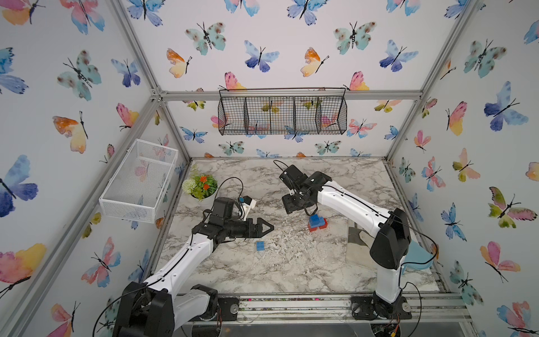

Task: Assemble a giraffe with lego
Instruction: Pick up the lego brick from the center of the board, then assemble the lego brick with the lego brick.

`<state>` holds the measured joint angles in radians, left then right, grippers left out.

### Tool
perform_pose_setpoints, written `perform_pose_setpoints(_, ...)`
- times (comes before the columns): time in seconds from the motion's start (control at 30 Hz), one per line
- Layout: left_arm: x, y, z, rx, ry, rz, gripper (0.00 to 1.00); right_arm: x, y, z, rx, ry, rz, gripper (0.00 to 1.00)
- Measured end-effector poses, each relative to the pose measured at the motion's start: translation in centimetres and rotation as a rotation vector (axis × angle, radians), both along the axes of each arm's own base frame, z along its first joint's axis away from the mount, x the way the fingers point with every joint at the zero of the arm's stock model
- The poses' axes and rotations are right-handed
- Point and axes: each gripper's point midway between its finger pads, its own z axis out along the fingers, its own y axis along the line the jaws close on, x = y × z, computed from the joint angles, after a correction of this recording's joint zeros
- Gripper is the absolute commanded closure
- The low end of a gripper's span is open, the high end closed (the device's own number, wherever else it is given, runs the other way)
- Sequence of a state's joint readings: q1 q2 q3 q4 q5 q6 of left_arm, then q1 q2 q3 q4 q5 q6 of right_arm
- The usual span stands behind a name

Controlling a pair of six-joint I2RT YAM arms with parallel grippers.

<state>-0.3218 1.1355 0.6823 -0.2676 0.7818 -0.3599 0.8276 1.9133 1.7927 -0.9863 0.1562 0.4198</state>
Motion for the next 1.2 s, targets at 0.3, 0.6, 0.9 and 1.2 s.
perform_pose_setpoints(0.3, 0.4, -0.3, -0.1, -0.013, 0.003, 0.000, 0.02, -0.8, -3.2, -0.9, -0.014, 0.054, -0.040, 0.38)
perform_pose_setpoints(0.6, 0.4, -0.2, -0.2, -0.021, 0.005, 0.009, 0.02, -1.6, -5.2, -2.4, -0.029, 0.111, -0.061, 0.38)
perform_pose_setpoints(0.9, 0.4, -0.3, -0.1, -0.023, -0.001, 0.009, 0.02, -2.6, -5.9, -3.2, -0.031, 0.140, -0.061, 0.39)
perform_pose_setpoints(1.2, 0.4, -0.3, -0.1, -0.023, -0.001, 0.009, 0.02, -2.9, -6.0, -3.9, -0.032, 0.153, -0.059, 0.39)
